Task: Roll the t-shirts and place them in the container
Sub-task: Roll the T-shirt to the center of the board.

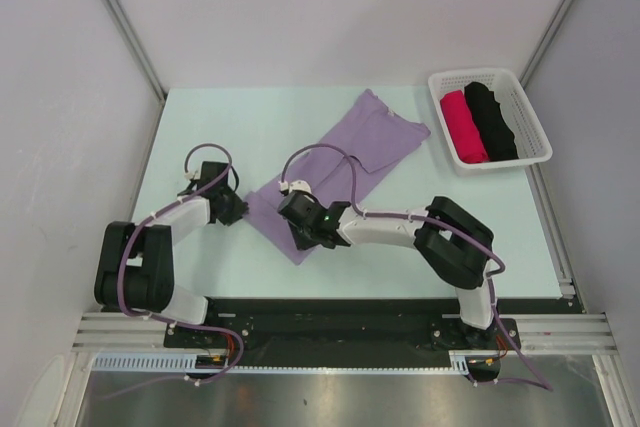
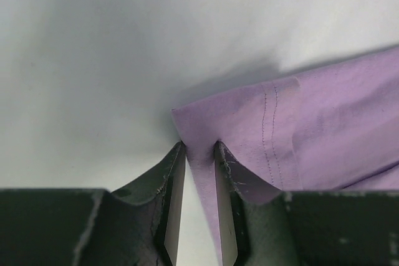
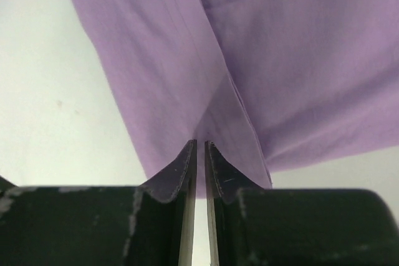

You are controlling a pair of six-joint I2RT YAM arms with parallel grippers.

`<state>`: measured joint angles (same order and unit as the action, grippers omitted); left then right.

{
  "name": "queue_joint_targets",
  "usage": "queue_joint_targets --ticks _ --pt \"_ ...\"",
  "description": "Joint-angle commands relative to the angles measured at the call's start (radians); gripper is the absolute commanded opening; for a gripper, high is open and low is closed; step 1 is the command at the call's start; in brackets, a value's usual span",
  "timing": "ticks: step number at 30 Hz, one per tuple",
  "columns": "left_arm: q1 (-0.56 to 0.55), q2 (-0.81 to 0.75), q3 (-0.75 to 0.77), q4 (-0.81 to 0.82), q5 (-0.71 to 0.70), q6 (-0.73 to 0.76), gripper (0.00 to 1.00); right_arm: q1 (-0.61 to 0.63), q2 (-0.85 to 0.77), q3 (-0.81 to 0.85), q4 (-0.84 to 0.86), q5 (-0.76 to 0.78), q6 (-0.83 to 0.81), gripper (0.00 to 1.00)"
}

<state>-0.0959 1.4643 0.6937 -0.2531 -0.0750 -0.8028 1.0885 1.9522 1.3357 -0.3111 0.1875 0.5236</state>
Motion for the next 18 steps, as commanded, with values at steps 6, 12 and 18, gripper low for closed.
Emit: queue_joint_targets --ticks 6,12,18 --pt "0.007 0.010 0.043 -0.011 -0.039 0.025 0.30 0.027 -0.022 -0.107 0.014 0.020 0.019 0.13" --pt "0.008 -0.022 0.052 -0.037 -0.058 0.036 0.37 0.033 -0.093 -0.113 0.010 0.053 -0.005 0.15" --pt "0.019 -0.064 0.050 -0.051 -0.069 0.047 0.43 0.082 -0.160 -0.113 0.013 0.135 -0.076 0.20"
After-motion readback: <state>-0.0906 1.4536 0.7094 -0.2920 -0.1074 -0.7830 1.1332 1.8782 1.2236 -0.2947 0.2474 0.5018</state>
